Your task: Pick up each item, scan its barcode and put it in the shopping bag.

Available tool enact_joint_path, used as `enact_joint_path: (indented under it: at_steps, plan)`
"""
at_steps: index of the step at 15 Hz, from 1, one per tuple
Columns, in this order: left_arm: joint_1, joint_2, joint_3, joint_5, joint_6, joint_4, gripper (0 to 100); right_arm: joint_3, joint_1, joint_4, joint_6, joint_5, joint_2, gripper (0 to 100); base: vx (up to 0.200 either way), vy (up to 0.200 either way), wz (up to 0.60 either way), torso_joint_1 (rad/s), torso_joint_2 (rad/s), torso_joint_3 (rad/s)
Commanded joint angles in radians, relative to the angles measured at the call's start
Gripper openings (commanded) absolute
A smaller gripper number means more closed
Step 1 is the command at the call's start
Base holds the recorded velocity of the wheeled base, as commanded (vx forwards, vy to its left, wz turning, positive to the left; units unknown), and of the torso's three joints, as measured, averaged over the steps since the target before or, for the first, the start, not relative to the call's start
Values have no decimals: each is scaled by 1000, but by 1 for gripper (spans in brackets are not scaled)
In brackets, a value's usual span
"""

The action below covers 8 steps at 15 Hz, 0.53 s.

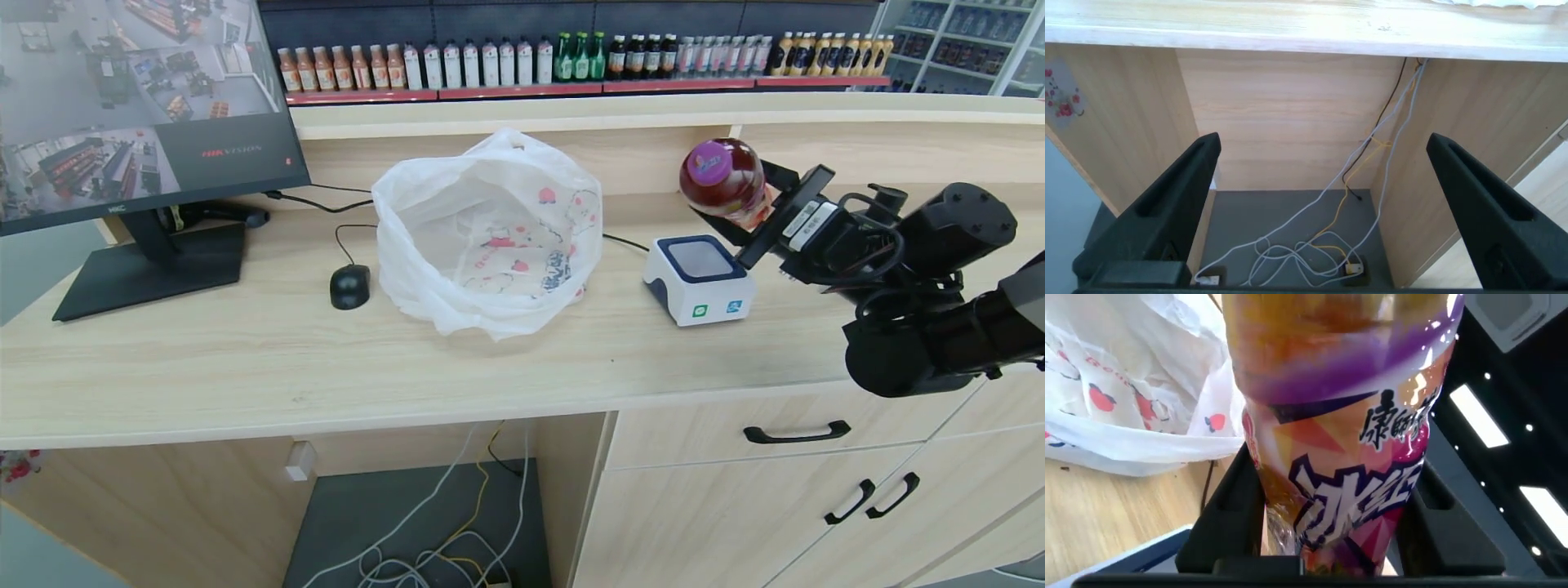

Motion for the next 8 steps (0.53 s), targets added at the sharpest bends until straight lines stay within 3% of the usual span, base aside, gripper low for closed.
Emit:
enact_joint_path:
  at_steps: [1,4,8]
  plan:
    - [0,0,0,0,0,0,100,-1,1,-1,-8,24,3,0,0,0,0,0,0,0]
    - [0,0,0,0,0,0,100,1,1,-1,-12,82,19,0,0,0,0,0,0,0]
    - [1,0,0,0,0,0,100,-1,9,-1,-31,85,37,0,0,0,0,0,0,0]
